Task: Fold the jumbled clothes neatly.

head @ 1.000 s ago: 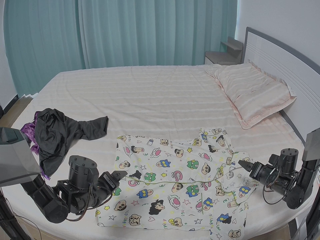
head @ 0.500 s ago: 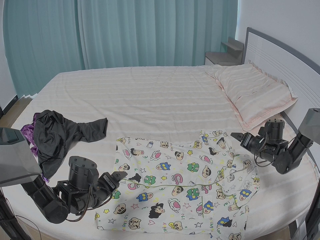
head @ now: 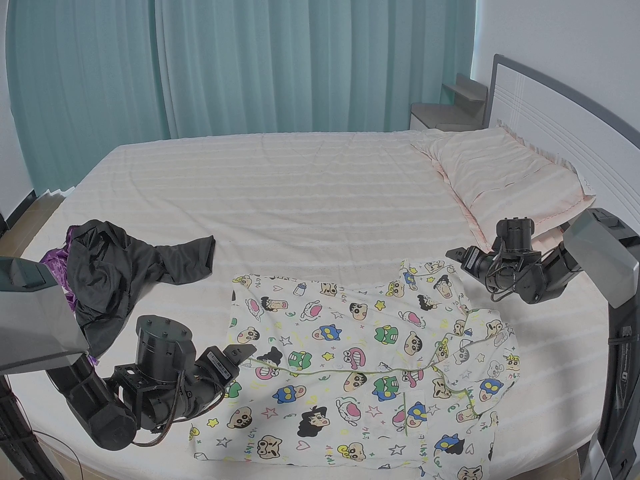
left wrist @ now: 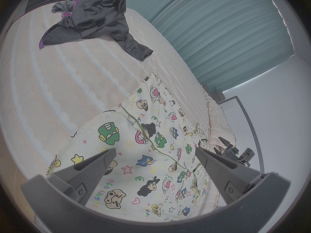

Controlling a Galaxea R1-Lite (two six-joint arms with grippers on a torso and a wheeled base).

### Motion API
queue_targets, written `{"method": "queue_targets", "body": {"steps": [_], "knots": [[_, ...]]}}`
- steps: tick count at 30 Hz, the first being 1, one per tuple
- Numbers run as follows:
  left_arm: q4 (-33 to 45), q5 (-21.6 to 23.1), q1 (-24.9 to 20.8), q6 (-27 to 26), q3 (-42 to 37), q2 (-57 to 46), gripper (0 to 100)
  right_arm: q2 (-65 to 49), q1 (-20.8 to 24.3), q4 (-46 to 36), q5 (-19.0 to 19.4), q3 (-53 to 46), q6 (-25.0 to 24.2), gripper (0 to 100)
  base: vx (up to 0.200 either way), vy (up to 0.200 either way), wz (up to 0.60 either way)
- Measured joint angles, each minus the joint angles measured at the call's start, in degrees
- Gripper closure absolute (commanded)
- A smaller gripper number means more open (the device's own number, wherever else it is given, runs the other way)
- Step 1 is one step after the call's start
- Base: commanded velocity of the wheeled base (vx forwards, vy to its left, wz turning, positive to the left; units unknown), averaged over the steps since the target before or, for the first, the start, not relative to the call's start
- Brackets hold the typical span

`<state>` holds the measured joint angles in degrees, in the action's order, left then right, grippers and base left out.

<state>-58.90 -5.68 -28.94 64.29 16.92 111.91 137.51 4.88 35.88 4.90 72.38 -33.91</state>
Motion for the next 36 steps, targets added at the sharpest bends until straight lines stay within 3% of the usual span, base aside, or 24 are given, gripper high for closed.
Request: {"method": "queue_targets", "body": {"steps": [16, 17, 23, 36], "knots": [[-1.3, 0.1, -0.1, 0.0, -1.5, 0.4, 0, 14.0, -0.9, -17.9, -0.1, 26.2, -0.2, 0, 0.000, 0.000, 0.00], [-1.3, 0.1, -0.1, 0.0, -1.5, 0.4, 0, 14.9, -0.9, -18.9, -0.1, 27.6, -0.3, 100, 0.000, 0.000, 0.00], [-1.4, 0.1, -0.2, 0.0, -1.8, 0.5, 0, 18.9, -0.5, -22.0, 0.2, 32.5, -1.7, 100, 0.000, 0.000, 0.00], [-1.4, 0.0, -0.3, 0.3, -2.2, 0.7, 0, 18.6, -2.5, -19.5, -0.2, 37.2, -6.0, 100, 0.000, 0.000, 0.00]]}}
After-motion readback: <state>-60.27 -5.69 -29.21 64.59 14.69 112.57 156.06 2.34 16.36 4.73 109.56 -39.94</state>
